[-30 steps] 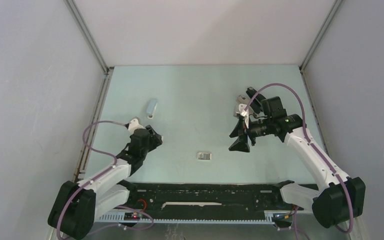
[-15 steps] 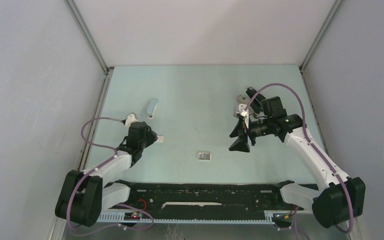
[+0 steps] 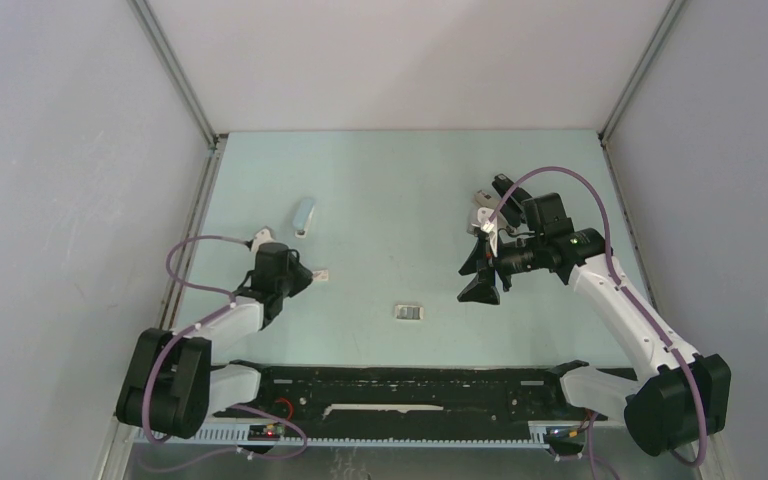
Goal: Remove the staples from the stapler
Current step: Close the staple box at the center of the board.
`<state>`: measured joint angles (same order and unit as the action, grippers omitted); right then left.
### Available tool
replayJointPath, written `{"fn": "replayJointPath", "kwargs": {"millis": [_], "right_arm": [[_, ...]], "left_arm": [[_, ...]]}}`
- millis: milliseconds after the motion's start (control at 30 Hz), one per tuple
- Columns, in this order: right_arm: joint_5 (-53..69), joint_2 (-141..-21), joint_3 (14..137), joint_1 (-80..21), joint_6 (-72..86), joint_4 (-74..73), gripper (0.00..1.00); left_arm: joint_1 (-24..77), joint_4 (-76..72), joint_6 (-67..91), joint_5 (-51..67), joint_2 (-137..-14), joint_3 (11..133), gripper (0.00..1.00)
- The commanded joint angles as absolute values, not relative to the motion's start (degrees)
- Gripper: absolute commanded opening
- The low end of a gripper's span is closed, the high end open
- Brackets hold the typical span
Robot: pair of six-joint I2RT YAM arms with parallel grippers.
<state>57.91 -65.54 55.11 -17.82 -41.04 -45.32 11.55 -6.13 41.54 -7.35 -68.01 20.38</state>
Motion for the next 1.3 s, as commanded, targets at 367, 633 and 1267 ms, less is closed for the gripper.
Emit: {"fn": "replayJointPath", "kwargs": {"millis": [367,633,1267], "right_arm": [[58.45,-64.25,55.07,-18.06,-40.87,-44.33,0.73],[58.58,-64.15,55.10,-18.02,-40.87,-44.38,0.73],[58.73,-62.58,55.11,-16.50,-40.96,-44.31,0.73]], "left_arm": [[10.88,-12.72,42.52,2.89,-60.94,18.18,0.00],[10.90,-14.59,41.98,11.21,-54.37,15.90,0.00],[27.54,-23.07,37.08,23.13,-59.94,22.83,0.00]]}}
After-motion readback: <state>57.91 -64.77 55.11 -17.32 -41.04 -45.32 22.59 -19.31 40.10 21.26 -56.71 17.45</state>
